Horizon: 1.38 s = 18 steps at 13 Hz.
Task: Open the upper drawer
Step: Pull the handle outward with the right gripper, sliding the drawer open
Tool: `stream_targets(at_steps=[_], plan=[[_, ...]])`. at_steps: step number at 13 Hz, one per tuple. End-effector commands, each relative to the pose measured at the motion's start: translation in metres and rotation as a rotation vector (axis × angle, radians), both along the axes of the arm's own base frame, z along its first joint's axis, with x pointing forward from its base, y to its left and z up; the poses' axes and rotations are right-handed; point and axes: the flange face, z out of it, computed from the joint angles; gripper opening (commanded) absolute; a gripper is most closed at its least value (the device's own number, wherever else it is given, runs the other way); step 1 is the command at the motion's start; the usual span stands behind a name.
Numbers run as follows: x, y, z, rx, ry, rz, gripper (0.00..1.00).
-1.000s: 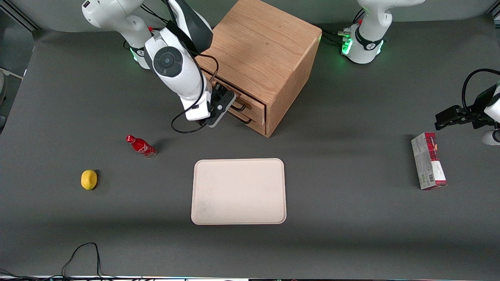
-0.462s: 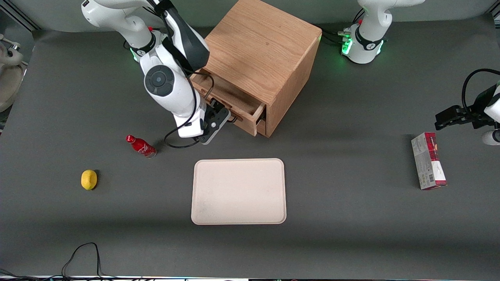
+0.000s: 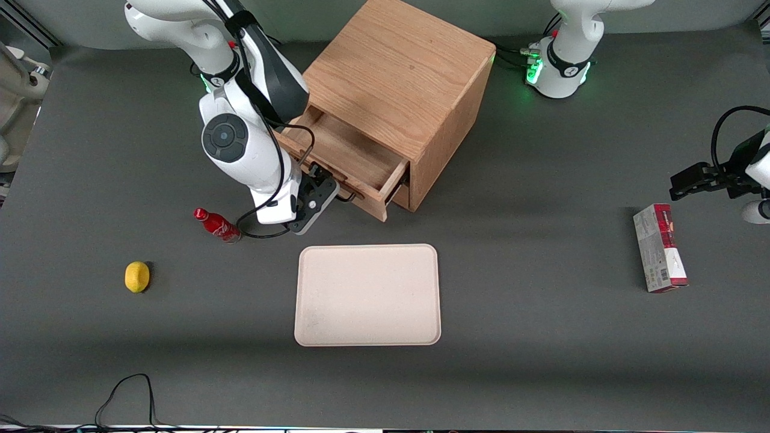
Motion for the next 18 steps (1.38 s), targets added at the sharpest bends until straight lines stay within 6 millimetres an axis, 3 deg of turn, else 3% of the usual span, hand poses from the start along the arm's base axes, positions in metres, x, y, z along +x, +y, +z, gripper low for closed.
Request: stream_targets(at_steps=[1, 5, 8, 10, 15, 18], plan=[[0.017, -0.004, 0.007, -0.035, 0.009, 0.026, 1.00], [0.033, -0.018, 0.015, -0.039, 0.021, 0.021, 1.00], [0.036, -0.020, 0.010, -0.042, 0.021, 0.037, 1.00], [0.052, -0.036, 0.011, -0.041, 0.017, 0.014, 1.00], [0.065, -0.043, 0.010, -0.070, 0.001, 0.015, 1.00], [0.081, -0.061, 0.010, -0.070, 0.000, -0.010, 1.00]])
